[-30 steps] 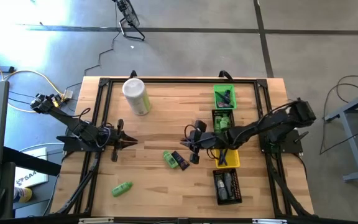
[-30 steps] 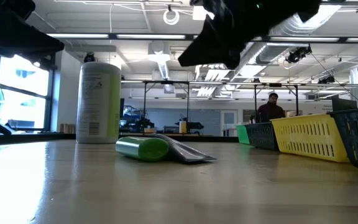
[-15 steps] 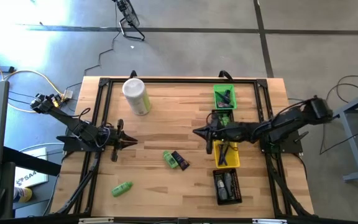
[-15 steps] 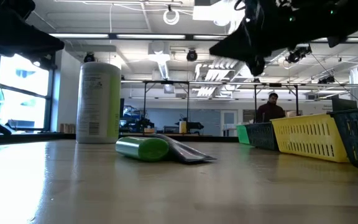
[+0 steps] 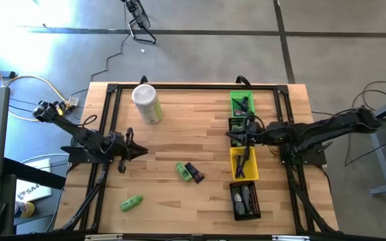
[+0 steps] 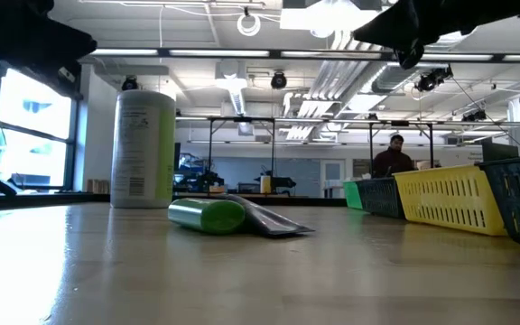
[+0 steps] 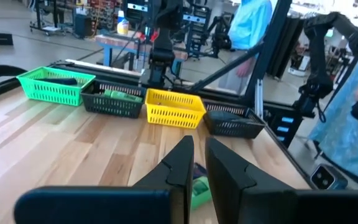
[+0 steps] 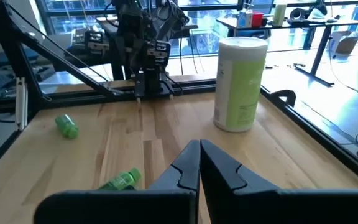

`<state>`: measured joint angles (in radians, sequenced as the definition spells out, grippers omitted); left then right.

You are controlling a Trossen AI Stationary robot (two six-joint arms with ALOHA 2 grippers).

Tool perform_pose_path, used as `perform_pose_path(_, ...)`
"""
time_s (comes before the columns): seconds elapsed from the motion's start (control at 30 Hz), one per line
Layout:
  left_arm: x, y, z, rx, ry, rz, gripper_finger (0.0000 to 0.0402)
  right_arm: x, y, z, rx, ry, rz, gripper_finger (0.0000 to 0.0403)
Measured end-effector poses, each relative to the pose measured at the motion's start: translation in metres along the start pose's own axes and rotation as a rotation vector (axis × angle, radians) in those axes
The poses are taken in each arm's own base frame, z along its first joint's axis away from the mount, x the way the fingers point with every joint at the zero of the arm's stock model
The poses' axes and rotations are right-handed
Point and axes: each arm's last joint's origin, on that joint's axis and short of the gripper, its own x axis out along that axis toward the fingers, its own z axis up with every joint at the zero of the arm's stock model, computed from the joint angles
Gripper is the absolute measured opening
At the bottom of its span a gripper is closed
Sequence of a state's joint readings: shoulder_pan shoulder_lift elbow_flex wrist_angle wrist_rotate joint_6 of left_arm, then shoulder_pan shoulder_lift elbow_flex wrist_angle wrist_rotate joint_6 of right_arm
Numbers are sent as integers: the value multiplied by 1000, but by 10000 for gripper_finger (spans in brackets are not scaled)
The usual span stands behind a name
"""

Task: Pick & Place Travel size toiletries
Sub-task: Put the green shampoo into the top black basket

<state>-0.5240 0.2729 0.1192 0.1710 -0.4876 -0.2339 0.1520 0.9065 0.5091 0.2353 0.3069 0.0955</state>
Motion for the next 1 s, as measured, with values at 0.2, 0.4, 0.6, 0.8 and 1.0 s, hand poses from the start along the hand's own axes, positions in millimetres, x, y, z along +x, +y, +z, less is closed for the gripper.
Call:
perform_pose_path(0.2, 5, -2, -2, -63, 11, 22, 37, -8, -3, 1, 3, 19, -6, 4)
perform_pose_path(0.4, 20, -8, -8, -98, 100, 55, 37, -5, -2, -2, -2, 40, -8, 4)
perform_pose_path(0.6, 46, -25, -1, -40, 227, 75, 37, -5, -2, -3, -8, 44, -9, 4)
perform_pose_path(0.8, 73, -47, 16, -73, 557, 135, 37, -5, -2, -2, -9, 43, -8, 4)
perform_pose_path(1.0, 91, -73, 30, -66, 957, 225, 37, -5, -2, -2, -9, 42, -8, 3)
